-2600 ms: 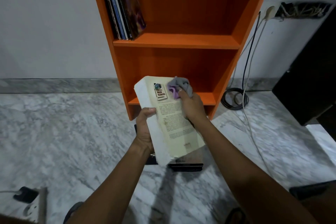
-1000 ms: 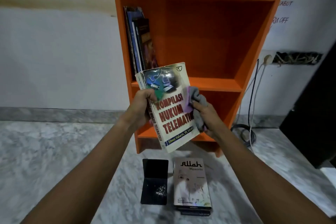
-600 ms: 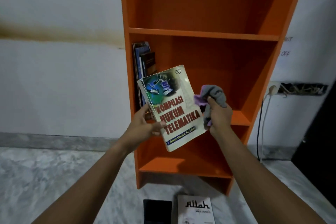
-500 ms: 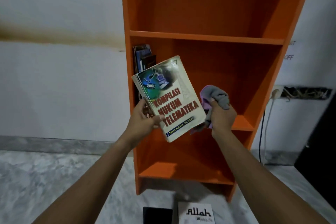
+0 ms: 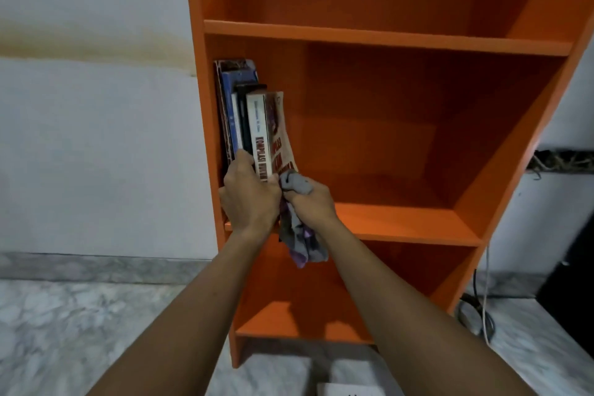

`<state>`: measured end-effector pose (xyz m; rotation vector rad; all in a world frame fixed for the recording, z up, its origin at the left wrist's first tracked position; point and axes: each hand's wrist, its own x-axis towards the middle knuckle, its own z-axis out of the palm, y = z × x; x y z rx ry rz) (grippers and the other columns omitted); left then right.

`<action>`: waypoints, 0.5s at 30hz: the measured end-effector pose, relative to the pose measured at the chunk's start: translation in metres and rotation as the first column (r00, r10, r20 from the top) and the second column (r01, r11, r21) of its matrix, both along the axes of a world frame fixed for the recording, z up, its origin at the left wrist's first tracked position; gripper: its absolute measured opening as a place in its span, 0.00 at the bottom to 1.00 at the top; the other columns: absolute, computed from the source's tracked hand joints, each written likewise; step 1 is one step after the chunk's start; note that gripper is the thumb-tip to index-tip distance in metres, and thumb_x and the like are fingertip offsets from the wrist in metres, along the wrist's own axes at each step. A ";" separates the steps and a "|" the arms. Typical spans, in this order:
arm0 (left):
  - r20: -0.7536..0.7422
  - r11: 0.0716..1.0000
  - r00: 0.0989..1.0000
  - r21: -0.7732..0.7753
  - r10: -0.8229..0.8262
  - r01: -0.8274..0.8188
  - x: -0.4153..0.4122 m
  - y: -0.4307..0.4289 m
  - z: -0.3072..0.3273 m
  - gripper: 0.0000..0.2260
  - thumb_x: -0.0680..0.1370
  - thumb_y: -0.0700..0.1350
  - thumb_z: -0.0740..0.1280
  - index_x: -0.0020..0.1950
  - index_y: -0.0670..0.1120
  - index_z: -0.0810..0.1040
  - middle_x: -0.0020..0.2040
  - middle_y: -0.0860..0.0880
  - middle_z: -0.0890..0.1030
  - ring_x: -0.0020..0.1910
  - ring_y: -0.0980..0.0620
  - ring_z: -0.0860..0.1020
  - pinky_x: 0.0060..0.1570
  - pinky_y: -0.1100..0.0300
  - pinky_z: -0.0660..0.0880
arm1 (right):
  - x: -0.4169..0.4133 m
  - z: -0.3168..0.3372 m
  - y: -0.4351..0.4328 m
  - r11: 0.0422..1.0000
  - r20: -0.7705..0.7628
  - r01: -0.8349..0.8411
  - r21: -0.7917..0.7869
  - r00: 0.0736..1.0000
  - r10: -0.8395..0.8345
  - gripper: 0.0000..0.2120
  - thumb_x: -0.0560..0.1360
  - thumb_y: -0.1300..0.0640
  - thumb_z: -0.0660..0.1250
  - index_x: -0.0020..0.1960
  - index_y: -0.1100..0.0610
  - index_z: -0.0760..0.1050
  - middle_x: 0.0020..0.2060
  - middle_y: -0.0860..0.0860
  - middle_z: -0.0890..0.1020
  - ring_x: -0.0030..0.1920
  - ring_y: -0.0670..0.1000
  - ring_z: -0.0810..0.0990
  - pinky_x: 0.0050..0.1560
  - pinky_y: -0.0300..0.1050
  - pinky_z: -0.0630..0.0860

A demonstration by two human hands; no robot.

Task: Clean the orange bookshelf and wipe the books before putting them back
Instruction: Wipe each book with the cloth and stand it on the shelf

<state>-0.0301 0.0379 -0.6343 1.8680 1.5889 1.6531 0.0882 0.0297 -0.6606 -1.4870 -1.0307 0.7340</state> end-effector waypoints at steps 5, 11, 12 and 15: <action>-0.032 0.999 0.999 -0.037 0.031 -0.033 -0.006 -0.004 -0.001 0.19 0.75 0.52 0.75 0.55 0.45 0.70 0.56 0.46 0.82 0.54 0.46 0.82 0.34 0.68 0.60 | -0.005 -0.006 0.003 0.997 0.068 0.071 -0.009 0.995 -0.071 0.12 0.68 0.51 0.70 0.52 0.48 0.80 0.49 0.49 0.86 0.51 0.54 0.84 0.56 0.57 0.82; 0.044 0.994 0.999 -0.101 -0.030 0.034 -0.018 -0.026 -0.015 0.20 0.72 0.51 0.76 0.52 0.49 0.67 0.50 0.48 0.79 0.49 0.46 0.80 0.44 0.51 0.79 | -0.013 -0.006 -0.048 0.975 -0.025 0.203 0.090 0.979 -0.201 0.13 0.72 0.54 0.74 0.50 0.50 0.71 0.44 0.48 0.82 0.44 0.51 0.82 0.44 0.52 0.80; 0.060 0.993 0.998 -0.110 -0.036 0.042 -0.019 -0.037 -0.023 0.18 0.72 0.50 0.76 0.52 0.49 0.68 0.50 0.49 0.79 0.49 0.47 0.79 0.44 0.50 0.78 | -0.012 -0.011 -0.063 0.967 -0.060 0.224 0.124 0.974 -0.218 0.14 0.71 0.54 0.75 0.50 0.51 0.71 0.41 0.47 0.81 0.41 0.50 0.81 0.41 0.51 0.77; 0.087 0.983 0.995 -0.173 -0.051 0.065 -0.019 -0.084 -0.059 0.14 0.71 0.47 0.73 0.51 0.50 0.70 0.50 0.51 0.79 0.47 0.50 0.75 0.44 0.56 0.70 | -0.005 -0.043 -0.120 0.949 -0.180 0.281 0.142 0.950 -0.255 0.18 0.67 0.55 0.78 0.47 0.49 0.70 0.38 0.47 0.80 0.38 0.52 0.80 0.41 0.54 0.76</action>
